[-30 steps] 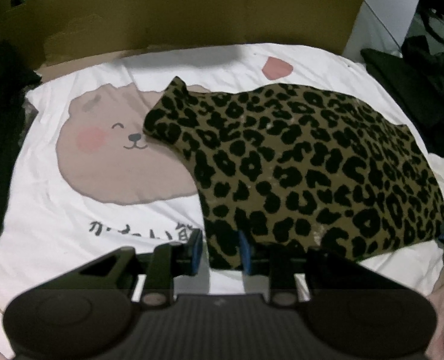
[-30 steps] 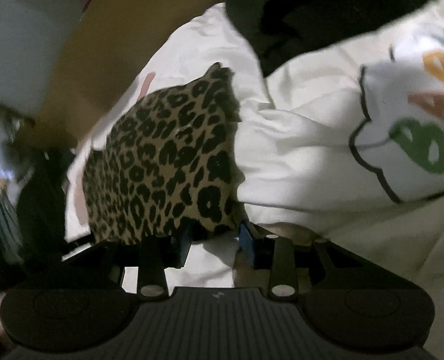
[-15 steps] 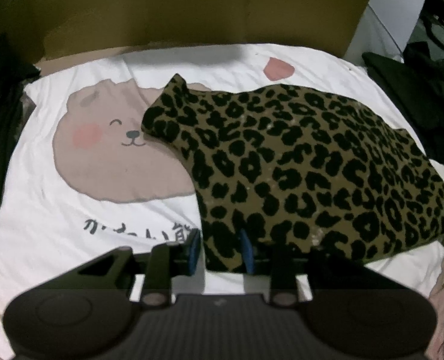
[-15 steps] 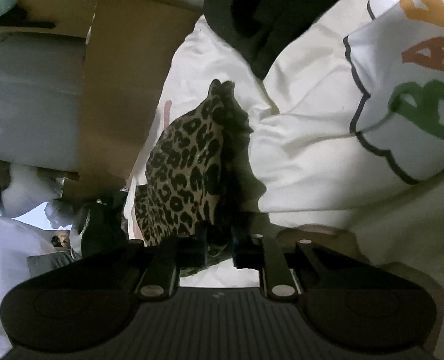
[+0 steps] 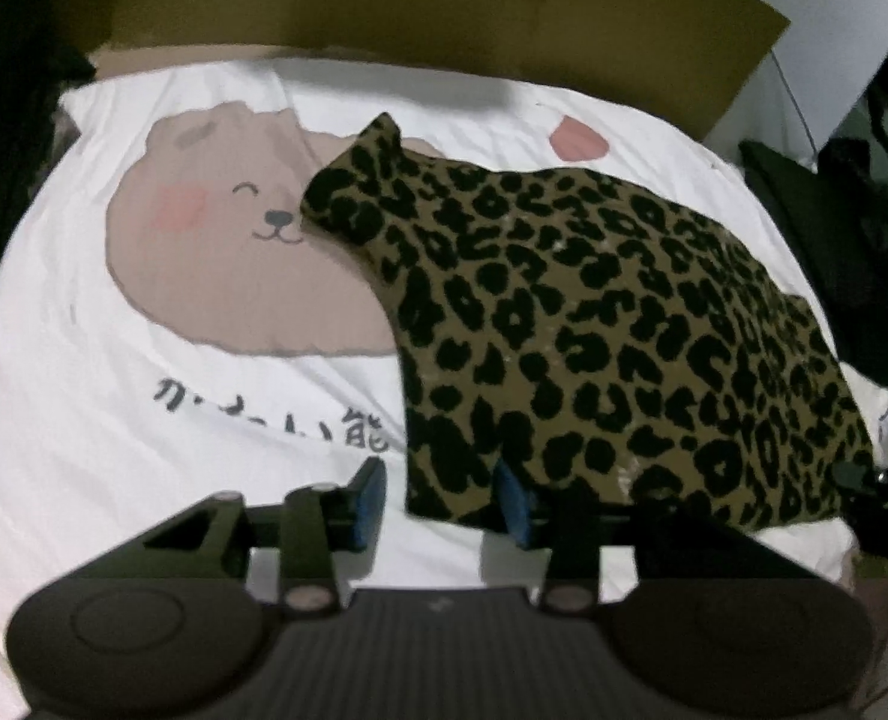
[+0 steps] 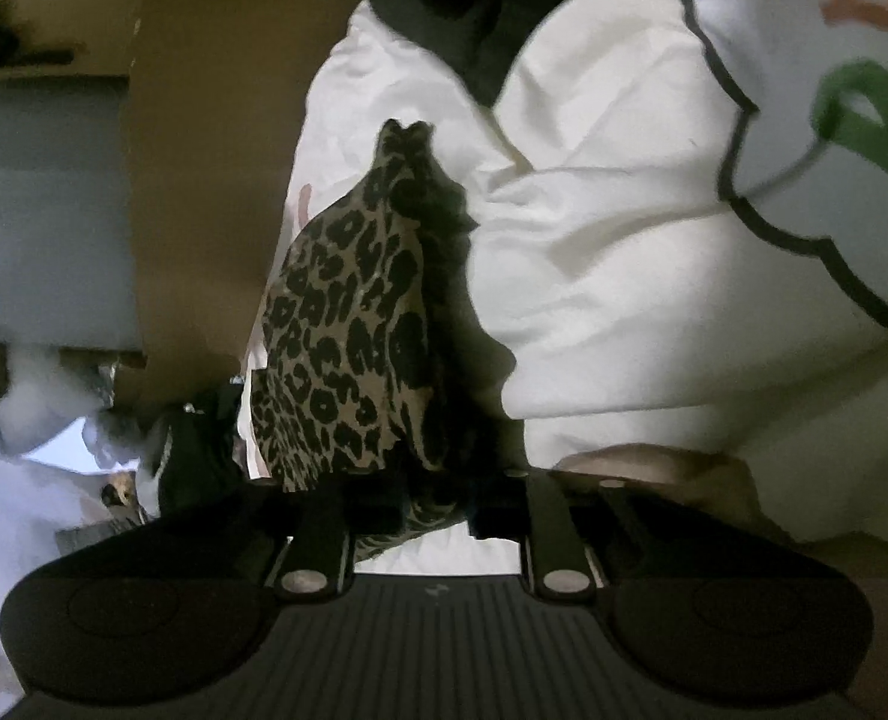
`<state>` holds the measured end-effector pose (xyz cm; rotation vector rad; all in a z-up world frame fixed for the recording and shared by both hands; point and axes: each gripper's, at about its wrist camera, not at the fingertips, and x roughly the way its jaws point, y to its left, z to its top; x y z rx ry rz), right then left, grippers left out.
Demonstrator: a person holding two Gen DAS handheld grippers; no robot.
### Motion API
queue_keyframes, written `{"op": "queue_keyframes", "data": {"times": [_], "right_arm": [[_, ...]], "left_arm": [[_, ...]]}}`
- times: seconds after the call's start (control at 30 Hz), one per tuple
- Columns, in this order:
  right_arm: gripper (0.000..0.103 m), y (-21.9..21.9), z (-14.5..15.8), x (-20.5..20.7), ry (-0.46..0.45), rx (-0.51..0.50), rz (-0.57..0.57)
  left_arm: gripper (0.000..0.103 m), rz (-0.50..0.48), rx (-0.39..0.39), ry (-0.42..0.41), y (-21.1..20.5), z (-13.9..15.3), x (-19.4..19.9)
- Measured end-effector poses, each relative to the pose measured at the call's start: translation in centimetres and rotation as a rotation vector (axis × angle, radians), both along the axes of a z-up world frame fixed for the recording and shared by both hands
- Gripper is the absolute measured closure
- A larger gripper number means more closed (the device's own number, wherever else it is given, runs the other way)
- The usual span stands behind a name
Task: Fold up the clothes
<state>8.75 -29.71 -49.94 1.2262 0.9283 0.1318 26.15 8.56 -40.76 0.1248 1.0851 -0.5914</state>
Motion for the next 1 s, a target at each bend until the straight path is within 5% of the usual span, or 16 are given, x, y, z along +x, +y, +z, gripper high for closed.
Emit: {"op": "queue_keyframes", "data": {"times": [0.37,0.57,1.0], "right_arm": [[0.090,-0.1,-0.4,-0.2,0.005,-0.013,0.002],[0.091,0.2,-0.1,-0.3,-0.007,-0.041,0.012],[0.095,1.3,1.7,-0.5,-0.056,-0.057,0.037]], "left_arm": [[0.056,0.025,-0.078,0.027,0.5,-0.6,0.0],[0.088,0.031,-0.101,0.053,0.9,-0.1,0.1],[0.094,0.045,-0.142,0.073,2.2,2.2,0.7]]}}
